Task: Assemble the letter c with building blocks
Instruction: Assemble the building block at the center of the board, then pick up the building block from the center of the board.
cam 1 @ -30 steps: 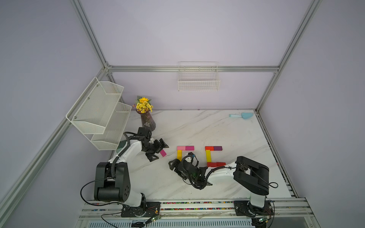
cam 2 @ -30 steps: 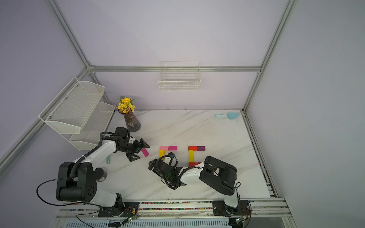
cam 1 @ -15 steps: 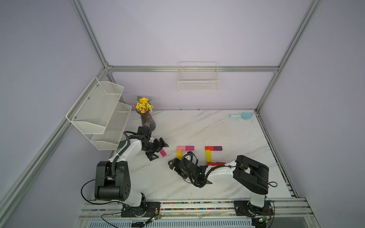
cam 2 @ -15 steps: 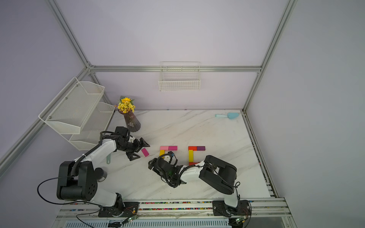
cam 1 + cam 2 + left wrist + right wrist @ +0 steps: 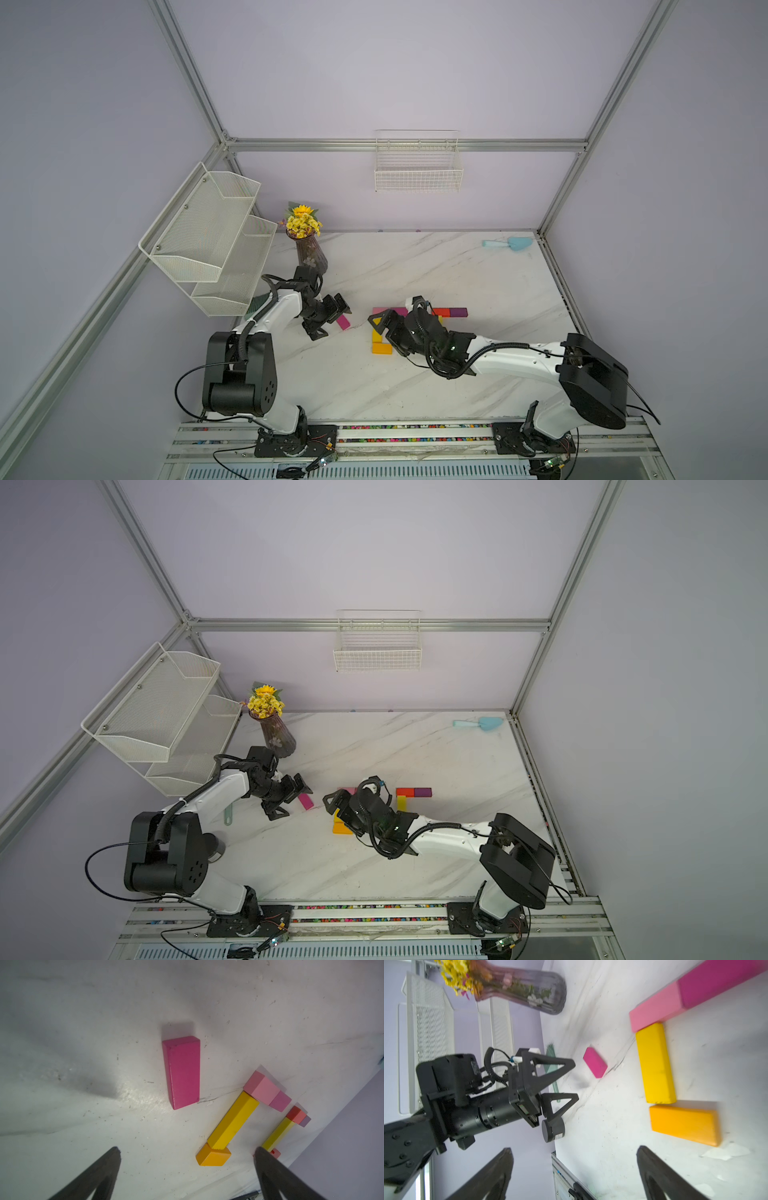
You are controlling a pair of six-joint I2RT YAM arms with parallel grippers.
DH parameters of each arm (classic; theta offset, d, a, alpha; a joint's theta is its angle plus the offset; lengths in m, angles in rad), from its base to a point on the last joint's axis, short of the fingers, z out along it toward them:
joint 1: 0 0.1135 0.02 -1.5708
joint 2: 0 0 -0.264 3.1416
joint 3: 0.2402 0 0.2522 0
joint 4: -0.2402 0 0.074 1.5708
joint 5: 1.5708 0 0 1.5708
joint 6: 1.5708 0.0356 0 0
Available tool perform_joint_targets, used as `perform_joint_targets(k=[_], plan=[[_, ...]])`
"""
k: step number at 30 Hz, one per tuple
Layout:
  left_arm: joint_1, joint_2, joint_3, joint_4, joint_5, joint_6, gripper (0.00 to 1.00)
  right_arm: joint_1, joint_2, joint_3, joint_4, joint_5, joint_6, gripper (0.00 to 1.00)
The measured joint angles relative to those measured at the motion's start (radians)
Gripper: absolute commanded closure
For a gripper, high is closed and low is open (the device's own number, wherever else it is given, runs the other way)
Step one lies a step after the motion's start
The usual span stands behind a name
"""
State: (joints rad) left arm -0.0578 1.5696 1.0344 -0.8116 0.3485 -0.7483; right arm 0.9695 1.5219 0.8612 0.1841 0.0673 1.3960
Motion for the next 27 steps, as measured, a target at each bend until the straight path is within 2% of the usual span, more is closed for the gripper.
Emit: perform_joint_targets(k=[7,15,27], plan=[[-0.099,0.11,0.116,-0.052,-0.119,-0.045,0.06,-0.164,-0.137,-0.013,-0.225,-0.095,-0.095,0.05],[-0.176,0.249,0.246,-0.131,-0.266,-0.072,0.15,-0.231,-0.148,0.021,-0.4,-0.211,-0.22,0.05],[-0.194,0.333,0.271,-0.182,-0.365,-0.109,0.38,-0.313,-0.233,0.021,-0.5,-0.298,-0.322,0.04]])
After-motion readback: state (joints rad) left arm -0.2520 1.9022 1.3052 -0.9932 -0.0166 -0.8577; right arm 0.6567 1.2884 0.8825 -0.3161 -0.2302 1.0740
